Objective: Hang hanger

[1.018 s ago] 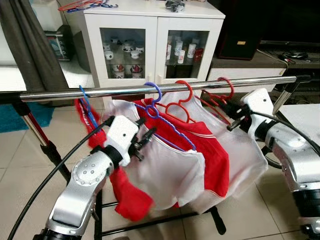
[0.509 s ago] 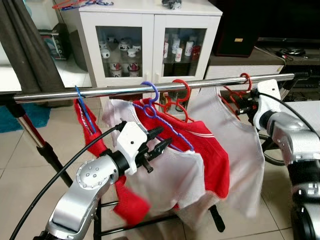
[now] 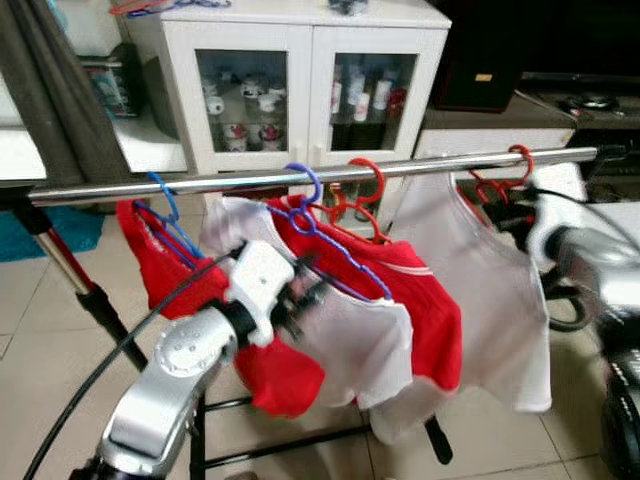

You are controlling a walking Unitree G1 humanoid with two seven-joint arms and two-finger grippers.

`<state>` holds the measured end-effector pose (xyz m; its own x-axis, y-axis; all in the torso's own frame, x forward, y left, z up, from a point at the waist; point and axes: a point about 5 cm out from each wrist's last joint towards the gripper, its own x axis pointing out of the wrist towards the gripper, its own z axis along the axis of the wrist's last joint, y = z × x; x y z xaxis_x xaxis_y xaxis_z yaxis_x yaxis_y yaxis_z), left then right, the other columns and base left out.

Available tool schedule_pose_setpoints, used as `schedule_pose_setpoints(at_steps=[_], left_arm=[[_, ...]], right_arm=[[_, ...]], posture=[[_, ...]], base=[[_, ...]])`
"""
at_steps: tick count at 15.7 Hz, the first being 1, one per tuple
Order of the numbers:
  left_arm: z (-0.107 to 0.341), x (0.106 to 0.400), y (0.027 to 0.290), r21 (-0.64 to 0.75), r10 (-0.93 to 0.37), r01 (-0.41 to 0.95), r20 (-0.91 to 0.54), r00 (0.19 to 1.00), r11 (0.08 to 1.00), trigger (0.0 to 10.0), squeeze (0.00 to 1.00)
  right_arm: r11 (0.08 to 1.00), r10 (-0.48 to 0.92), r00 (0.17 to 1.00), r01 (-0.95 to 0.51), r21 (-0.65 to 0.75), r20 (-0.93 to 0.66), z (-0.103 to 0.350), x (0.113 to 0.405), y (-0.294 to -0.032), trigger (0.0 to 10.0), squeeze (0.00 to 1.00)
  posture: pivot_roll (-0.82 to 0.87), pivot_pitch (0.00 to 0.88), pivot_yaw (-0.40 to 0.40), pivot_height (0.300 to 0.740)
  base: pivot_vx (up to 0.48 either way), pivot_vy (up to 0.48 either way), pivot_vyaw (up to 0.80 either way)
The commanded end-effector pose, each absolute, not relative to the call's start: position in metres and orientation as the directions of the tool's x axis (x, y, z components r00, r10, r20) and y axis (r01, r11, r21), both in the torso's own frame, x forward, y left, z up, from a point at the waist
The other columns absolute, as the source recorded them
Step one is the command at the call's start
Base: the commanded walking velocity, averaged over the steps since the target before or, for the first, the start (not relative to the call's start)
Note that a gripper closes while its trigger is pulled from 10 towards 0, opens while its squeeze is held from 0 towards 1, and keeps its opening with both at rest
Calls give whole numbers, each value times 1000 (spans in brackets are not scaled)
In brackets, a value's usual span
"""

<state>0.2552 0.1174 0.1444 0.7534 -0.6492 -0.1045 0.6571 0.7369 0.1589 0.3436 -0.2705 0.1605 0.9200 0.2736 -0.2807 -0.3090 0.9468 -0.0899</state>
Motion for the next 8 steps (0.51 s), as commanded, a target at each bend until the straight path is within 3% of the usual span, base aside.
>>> schedule_pose_setpoints(at_steps=[1, 4, 6, 8], left_arm=[[148, 260, 120, 180, -622, 628, -97, 777, 757, 10000, 0], [145, 277, 144, 142, -416, 421, -67, 907, 896, 10000, 0], [151, 276, 146, 130, -399, 401, -42, 916, 907, 10000, 0], [153, 275, 147, 111, -388, 388, -21, 921, 915, 10000, 0]], right_arm=[[943, 296, 922, -324, -79, -250, 173, 338, -275, 10000, 1000], [911, 379, 908, -400, -102, -178, 197, 290, -280, 10000, 1000], [889, 370, 917, -395, -229, -146, 202, 254, -268, 10000, 1000], [905, 391, 917, -398, -152, -75, 199, 240, -242, 10000, 1000]], posture=[[-5, 0, 0, 740], [-15, 0, 14, 740], [-21, 0, 32, 740], [-23, 0, 45, 740]], base=[[0, 0, 0], [0, 0, 0], [0, 0, 0], [0, 0, 0]])
